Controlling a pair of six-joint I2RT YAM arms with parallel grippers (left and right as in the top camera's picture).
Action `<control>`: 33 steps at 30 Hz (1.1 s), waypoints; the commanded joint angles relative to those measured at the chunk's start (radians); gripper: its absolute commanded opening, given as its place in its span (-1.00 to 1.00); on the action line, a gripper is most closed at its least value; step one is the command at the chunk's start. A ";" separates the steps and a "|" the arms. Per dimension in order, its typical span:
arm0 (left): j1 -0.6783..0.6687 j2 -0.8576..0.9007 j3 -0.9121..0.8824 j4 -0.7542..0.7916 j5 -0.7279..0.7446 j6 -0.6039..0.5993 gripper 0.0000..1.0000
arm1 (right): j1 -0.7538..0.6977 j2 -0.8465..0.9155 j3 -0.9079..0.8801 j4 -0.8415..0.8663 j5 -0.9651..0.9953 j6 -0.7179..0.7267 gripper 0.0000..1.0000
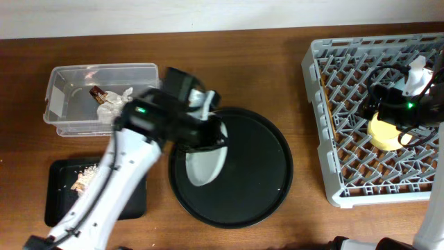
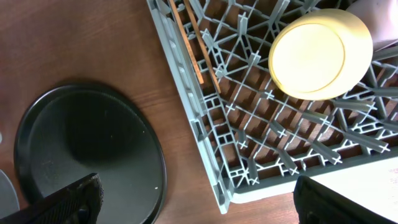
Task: Sort waste into correct bins and load items into the dishwasher rack
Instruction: 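Carry the white plate right and set it on the round tray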
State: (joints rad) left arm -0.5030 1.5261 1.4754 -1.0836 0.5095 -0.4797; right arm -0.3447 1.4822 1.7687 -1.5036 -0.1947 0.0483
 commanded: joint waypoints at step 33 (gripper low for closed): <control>-0.467 0.376 -0.002 0.244 -0.531 -0.116 -0.99 | -0.005 0.002 -0.001 0.000 0.013 -0.002 0.97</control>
State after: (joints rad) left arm -0.9428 1.8950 1.4750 -0.8471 -0.0299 -0.5880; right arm -0.3447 1.4822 1.7687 -1.5032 -0.1947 0.0486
